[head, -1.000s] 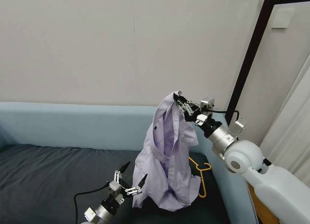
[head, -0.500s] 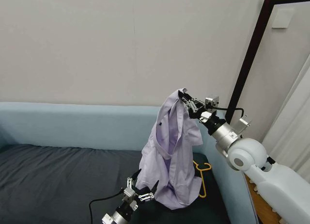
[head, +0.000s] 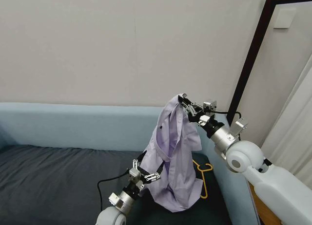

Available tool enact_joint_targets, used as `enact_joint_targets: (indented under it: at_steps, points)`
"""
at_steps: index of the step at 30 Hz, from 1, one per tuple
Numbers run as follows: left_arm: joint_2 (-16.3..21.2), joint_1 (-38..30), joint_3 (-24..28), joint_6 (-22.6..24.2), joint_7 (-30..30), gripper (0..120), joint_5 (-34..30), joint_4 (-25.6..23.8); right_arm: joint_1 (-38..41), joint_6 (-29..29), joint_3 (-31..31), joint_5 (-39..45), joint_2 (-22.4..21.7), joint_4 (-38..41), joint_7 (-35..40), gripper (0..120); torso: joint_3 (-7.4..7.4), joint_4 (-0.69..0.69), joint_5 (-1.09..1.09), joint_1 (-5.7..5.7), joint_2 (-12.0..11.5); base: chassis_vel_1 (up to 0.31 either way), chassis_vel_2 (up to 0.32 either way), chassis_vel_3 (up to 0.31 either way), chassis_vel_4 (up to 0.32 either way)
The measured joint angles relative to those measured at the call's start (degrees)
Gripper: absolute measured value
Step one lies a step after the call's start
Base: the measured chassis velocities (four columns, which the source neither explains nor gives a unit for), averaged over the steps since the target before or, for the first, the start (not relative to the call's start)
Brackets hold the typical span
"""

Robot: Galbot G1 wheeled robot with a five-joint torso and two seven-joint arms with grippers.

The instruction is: Pick up the clothes from the sofa and hang them on the clothes hanger.

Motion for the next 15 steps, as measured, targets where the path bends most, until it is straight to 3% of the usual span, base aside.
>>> enact_joint_targets:
  at_steps: [9, 15]
  points:
    - [-3.84, -4.08, 4.41, 1.17, -13.4, 100, 1.59, 3.36, 0.54, -0.02, -0.19, -0.04, 0.38, -0.16, -0.16, 0, 0.0, 0.0, 0.0, 0.0, 0.0, 0.0, 0.0, 0.0, 0.0]
    - [-4.32, -6.06, 5.4, 1.48, -16.5, 100, 1.65, 5.06, 0.25, -0.08, 0.05, -0.04, 0.38, 0.1, -0.21, 0, 0.0, 0.0, 0.0, 0.0, 0.0, 0.0, 0.0, 0.0, 0.0]
